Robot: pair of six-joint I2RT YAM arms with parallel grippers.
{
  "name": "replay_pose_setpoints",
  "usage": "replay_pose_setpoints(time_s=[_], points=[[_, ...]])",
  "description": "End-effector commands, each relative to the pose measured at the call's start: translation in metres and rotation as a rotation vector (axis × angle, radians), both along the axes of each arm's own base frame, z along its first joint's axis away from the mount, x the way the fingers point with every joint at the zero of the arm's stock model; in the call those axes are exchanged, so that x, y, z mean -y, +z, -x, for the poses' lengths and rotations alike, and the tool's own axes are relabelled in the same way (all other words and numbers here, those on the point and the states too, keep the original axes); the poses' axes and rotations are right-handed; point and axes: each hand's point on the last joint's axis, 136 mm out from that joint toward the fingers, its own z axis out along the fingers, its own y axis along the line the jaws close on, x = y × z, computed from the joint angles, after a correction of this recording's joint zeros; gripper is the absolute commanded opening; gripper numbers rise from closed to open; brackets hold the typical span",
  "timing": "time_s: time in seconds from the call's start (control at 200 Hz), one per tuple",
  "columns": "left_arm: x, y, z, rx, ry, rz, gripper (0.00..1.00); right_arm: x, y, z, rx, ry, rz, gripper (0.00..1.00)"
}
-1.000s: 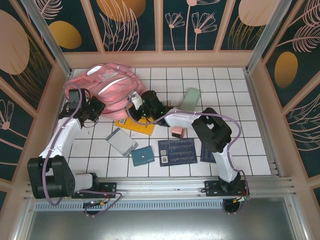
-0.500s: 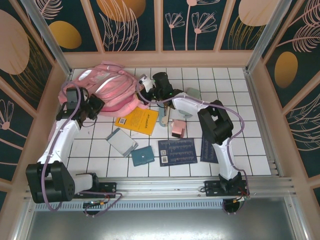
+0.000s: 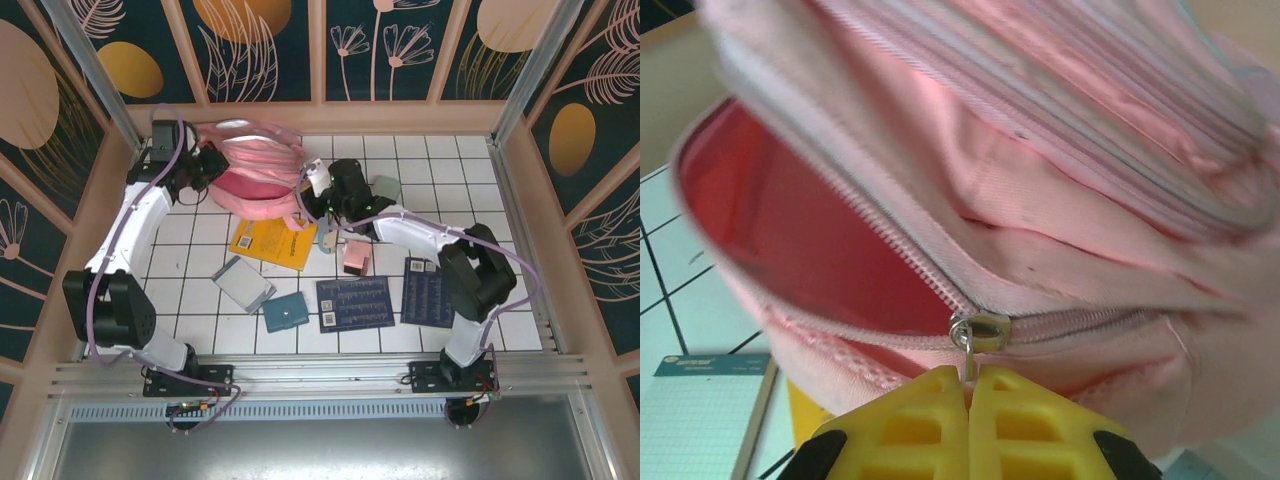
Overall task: Pack the student bag
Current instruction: Unzip the student bag at the top-left of the table.
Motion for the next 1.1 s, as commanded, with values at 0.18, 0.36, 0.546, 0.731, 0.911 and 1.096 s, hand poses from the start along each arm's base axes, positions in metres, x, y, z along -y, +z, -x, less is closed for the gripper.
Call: replay_pose_setpoints(time_s=[0.18, 0.36, 0.546, 0.731, 0.911, 1.096], points=[[-0.025, -0.004, 0.005, -0.028, 0.109, -0.104, 0.41, -0.078, -0.009, 0.045, -0.125, 0.017, -0.018, 0.0], [-0.016, -0.036, 0.061, -0.186, 0.168, 0.069, 0.49, -0.116, -0.021, 0.035, -0.267, -0.001, -0.143, 0.0], [-0.003, -0.066, 0.093, -0.258, 0.184, 0.206, 0.52, -0.133, -0.028, 0.035, -0.276, 0.001, -0.168, 0.0], [0.004, -0.093, 0.085, -0.296, 0.187, 0.266, 0.53, -0.132, -0.038, 0.04, -0.305, 0.008, -0.182, 0.0], [0.01, -0.106, 0.069, -0.293, 0.188, 0.314, 0.49, -0.133, -0.042, 0.044, -0.313, 0.013, -0.178, 0.0], [0.012, -0.113, 0.059, -0.292, 0.184, 0.321, 0.46, -0.134, -0.046, 0.046, -0.31, 0.015, -0.176, 0.0]])
